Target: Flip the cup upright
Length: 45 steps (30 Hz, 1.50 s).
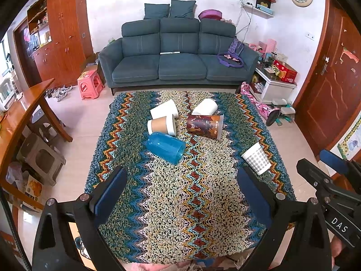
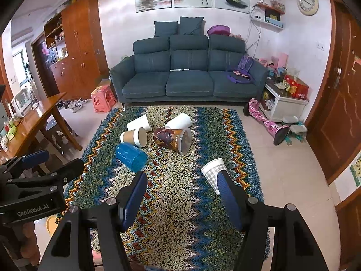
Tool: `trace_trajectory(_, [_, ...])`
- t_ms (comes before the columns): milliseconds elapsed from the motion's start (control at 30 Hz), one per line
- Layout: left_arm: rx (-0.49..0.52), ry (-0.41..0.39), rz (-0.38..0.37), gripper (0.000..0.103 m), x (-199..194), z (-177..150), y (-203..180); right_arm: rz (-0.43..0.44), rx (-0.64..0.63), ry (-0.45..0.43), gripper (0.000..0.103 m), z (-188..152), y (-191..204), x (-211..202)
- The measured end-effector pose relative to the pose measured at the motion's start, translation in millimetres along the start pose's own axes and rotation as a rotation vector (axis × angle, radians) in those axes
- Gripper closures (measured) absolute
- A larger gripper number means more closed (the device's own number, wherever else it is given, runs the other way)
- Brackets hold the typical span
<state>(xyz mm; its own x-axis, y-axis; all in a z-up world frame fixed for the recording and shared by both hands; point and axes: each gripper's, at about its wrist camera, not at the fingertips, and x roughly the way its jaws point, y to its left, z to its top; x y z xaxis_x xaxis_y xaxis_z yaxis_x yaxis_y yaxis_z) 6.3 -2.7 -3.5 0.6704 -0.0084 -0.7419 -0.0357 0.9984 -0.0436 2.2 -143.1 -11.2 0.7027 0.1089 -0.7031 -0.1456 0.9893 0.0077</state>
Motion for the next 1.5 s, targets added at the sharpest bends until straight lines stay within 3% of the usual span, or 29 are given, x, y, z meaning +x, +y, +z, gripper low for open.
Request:
trace_trajectory(1067, [-0.026,0.045,0.004,0.004,49.9,11.0,-12.5,-0.022,0.016,0.076,0.038,14.7,-38.6,50.8])
trace_trajectory(1300, [-0.037,0.08,0.012,0.005,70.0,7.4,-11.4,-0.057,0.006,0.124,0.038,11.3,-52.5,75.7])
trace_trajectory(1500, [-0.057,0.129,0.025,0.005,87.8,2.7,-5.9,-0.049,-0.04,0.215,0.038,4.9,-59.6,119.3])
